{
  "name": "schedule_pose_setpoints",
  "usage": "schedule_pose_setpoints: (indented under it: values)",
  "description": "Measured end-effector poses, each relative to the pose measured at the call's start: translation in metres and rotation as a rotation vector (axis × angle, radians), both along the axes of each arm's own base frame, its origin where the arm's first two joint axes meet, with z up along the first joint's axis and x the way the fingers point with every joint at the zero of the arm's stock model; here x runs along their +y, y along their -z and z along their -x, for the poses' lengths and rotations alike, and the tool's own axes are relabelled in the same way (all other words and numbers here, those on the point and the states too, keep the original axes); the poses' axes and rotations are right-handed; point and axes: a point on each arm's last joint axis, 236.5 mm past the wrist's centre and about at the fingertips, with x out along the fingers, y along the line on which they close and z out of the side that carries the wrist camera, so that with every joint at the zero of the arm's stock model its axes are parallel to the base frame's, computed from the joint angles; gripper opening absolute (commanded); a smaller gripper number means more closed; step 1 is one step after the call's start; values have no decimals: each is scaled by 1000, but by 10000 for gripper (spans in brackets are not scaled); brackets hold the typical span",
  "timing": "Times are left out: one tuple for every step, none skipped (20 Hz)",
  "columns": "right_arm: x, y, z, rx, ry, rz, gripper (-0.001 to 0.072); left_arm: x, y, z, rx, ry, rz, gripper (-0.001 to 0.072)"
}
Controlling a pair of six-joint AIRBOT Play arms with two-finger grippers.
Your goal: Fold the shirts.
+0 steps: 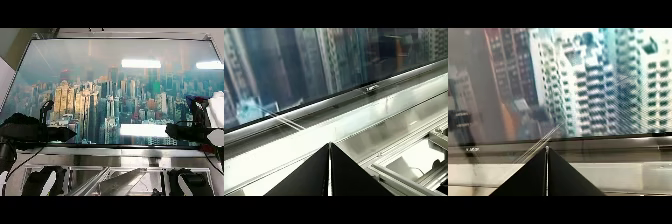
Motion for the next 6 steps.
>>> schedule_pose_setpoints:
  values:
    - [0,0,0,1,-1,-1,21,0,0,0,-2,-2,0,22]
    - [0,0,0,1,-1,-1,21,0,0,0,-1,-4,0,22]
    - [0,1,0,2,-1,-1,21,0,0,0,-2,-5,0,22]
    - [1,0,1,2,-1,-3,21,0,0,0,-2,-5,0,22]
    - [1,0,1,2,-1,-4,21,0,0,0,-3,-5,0,21]
    - [1,0,1,3,-1,-3,21,0,0,-1,-5,-6,0,22]
